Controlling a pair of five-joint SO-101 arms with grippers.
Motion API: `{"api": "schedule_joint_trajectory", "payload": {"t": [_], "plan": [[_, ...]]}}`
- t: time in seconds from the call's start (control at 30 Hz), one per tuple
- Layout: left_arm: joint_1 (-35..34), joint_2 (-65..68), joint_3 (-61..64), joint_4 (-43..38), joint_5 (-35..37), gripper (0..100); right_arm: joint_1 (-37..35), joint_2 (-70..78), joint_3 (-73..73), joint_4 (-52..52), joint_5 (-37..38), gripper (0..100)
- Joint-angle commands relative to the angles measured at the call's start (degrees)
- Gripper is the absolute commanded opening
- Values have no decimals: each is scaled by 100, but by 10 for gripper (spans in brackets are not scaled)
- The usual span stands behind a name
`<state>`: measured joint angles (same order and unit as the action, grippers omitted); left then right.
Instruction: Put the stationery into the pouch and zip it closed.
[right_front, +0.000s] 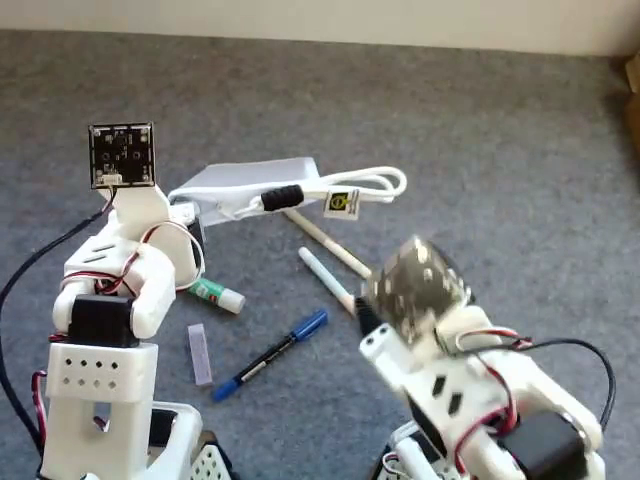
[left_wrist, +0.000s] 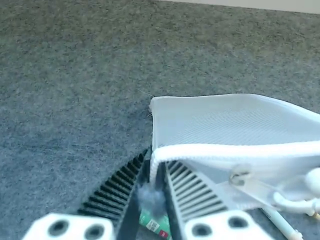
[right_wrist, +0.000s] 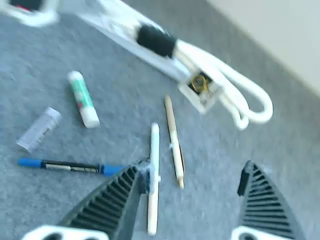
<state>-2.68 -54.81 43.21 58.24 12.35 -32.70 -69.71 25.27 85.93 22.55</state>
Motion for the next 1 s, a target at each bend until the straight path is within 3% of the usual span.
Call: {"api": "schedule_joint_trajectory", "payload": {"t": [0.0, 0.27, 0.53, 0.97], "plan": [[48, 110, 4, 26, 44, 7, -251, 242, -242, -488, 563, 271], [48, 110, 66, 26, 44, 7, -233, 1578, -295, -690, 1582, 275], [48, 110, 66, 18, 62, 7, -251, 1684, -286, -998, 1653, 276], [48, 110, 145, 18, 62, 7, -312, 1745, -233, -2475, 2040, 272]]}}
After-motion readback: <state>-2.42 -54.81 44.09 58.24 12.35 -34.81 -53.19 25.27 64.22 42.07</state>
